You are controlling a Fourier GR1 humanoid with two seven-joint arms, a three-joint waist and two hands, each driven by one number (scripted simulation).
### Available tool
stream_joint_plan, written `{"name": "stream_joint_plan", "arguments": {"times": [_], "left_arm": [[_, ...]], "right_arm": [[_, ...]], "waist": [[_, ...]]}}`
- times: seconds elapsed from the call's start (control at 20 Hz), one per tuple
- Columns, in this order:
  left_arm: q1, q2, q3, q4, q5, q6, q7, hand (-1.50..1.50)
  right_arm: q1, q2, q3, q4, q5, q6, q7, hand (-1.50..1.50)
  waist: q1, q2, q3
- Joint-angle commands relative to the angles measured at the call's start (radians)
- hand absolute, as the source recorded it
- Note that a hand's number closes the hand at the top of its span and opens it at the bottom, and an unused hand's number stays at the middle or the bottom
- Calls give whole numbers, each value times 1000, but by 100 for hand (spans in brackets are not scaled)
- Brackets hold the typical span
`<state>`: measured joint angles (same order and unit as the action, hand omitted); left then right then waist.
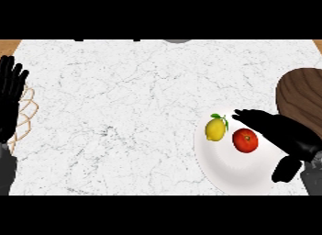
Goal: Pick the tomato from the plate and place it in the bowl
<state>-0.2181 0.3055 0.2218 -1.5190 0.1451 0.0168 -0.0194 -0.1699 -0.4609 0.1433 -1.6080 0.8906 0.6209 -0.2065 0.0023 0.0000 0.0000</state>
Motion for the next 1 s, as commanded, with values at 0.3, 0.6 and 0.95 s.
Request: {"name": "stream_joint_plan", "arguments": {"times": [0.3,0.6,0.95], "left_arm": [[-22,12,29,5,4,-21,22,0],[-36,-10,15,66,-16,-25,-25,0],[-68,3,29,46,-17,-20,24,0]], "right_arm": [[-28,107,15,154,106,-76,27,-150],[-57,46,-37,239,111,-207,-162,150],[-52,70,-41,262,164,-276,-219,150]], "waist": [[0,0,0],[-2,1,0],[-2,0,0]]}}
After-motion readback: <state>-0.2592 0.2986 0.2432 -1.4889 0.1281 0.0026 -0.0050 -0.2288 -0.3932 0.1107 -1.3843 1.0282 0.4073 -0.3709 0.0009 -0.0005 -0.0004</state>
